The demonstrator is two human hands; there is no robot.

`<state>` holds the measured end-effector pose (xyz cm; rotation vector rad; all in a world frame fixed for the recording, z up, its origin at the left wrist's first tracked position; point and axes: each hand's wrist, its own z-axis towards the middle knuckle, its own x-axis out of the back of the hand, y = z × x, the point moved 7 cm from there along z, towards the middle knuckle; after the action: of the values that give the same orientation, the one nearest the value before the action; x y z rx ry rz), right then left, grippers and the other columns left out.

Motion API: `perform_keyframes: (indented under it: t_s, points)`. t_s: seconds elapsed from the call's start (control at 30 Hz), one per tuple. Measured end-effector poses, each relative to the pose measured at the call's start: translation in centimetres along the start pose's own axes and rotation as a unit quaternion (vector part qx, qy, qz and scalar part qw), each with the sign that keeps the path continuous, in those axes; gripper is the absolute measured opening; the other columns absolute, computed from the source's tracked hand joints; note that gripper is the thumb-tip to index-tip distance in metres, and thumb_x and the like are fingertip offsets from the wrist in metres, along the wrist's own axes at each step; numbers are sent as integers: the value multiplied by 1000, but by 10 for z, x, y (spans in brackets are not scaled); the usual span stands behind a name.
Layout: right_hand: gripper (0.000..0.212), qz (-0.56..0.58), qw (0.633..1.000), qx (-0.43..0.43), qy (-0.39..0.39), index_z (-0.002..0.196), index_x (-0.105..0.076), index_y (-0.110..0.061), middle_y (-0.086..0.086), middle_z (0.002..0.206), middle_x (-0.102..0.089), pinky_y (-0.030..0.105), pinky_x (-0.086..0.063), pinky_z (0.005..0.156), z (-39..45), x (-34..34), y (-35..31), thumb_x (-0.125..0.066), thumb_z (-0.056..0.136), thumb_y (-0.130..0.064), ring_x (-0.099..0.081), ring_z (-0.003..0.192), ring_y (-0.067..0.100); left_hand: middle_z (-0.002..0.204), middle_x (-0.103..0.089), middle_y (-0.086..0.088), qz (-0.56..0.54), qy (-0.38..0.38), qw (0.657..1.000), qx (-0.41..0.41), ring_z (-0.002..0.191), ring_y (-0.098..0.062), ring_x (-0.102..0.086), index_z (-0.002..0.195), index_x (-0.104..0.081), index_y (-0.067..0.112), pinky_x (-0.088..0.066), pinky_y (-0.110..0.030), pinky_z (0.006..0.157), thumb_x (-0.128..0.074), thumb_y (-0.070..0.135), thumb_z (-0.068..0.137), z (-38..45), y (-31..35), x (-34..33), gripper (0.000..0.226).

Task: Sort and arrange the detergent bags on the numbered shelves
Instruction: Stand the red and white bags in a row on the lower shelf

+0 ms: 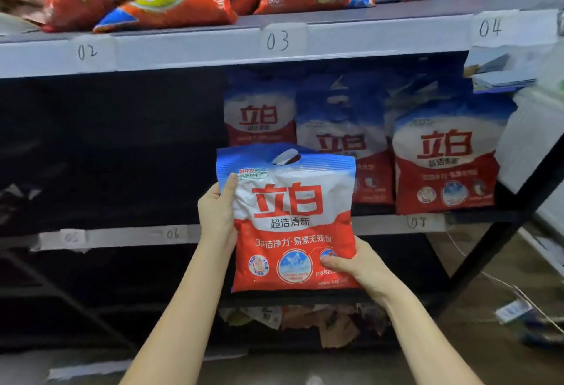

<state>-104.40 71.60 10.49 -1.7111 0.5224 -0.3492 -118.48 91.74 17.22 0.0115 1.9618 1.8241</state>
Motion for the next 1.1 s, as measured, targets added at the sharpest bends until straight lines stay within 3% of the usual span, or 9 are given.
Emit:
perform_keyframes:
  t_s: [0.23, 0.33, 0.5, 0.63, 0.73, 0.83, 0.9, 1.0, 1.1]
  points:
    - [24, -29, 999, 37, 2, 100, -60, -26, -2, 99, -72, 19, -54, 70, 89, -28, -41, -73, 80, -20, -70, 85, 12, 80, -73, -2, -27, 84, 996, -10, 67, -15, -70, 82, -64, 17, -57, -29, 65, -66, 31, 87, 83, 26, 12, 15]
    - [23, -51, 997, 53, 13, 99, -54, -32, -16, 94, -64, 14, -49, 69, 137, -40, -62, -69, 83, -27, -65, 86, 5, 75, -72, -1, -6, 44, 997, -67, 65, -15, -68, 80, -63, 14, -56, -27, 64, -61, 31, 91, 123, 44, 4, 20]
    - [16, 5, 998, 50, 46, 100, -56, -26, -12, 80, -63, 9, -45, 48, 210, -60, -83, -64, 87, -21, -62, 63, -2, 75, -69, -4, 11, 76, 994, -73, 59, -13, -67, 82, -61, 13, -55, -26, 58, -63, 29, 91, 190, 54, -4, 19]
    - [25, 21, 990, 21, 135, 112, -59, -13, 3, 99, -67, 25, -51, 68, 255, -64, -82, -62, 89, -23, -66, 84, 18, 79, -68, -3, 38, 84, 995, -35, 64, -13, -67, 83, -61, 15, -54, -24, 57, -59, 30, 93, 230, 40, -13, 18]
    - [25, 35, 980, 15, 193, 112, -58, -13, 3, 98, -65, 33, -51, 79, 269, -60, -76, -57, 92, -29, -64, 89, 19, 84, -69, -5, 50, 61, 997, -8, 68, -16, -67, 87, -62, 16, -54, -25, 57, -57, 32, 94, 249, 26, -22, 19]
    - [26, 49, 967, 37, 247, 118, -53, -11, 11, 115, -63, 42, -46, 98, 273, -55, -78, -50, 97, -26, -61, 106, 25, 79, -67, -2, 47, 45, 998, 7, 60, -12, -66, 84, -60, 16, -52, -22, 52, -57, 32, 94, 260, 19, -37, 19]
    - [28, 37, 958, 53, 279, 122, -51, -7, 12, 119, -61, 35, -44, 97, 271, -51, -82, -49, 98, -22, -58, 111, 26, 75, -66, -1, 58, 41, 997, 2, 58, -11, -65, 82, -59, 17, -50, -22, 50, -55, 32, 94, 264, 18, -46, 20]
    - [32, -19, 943, 58, 327, 124, -49, -4, 11, 118, -60, 23, -38, 84, 268, -48, -88, -51, 96, -19, -57, 111, 24, 77, -65, 1, 107, 20, 994, -23, 67, -15, -66, 83, -59, 20, -51, -24, 54, -53, 35, 95, 272, 17, -46, 20]
    - [43, -83, 925, 56, 367, 126, -49, -5, 12, 120, -60, 26, -41, 91, 264, -55, -83, -53, 93, -32, -58, 111, 26, 93, -67, 2, 216, -21, 974, -69, 84, -16, -67, 96, -60, 20, -55, -34, 73, -49, 42, 96, 271, 12, -33, 24]
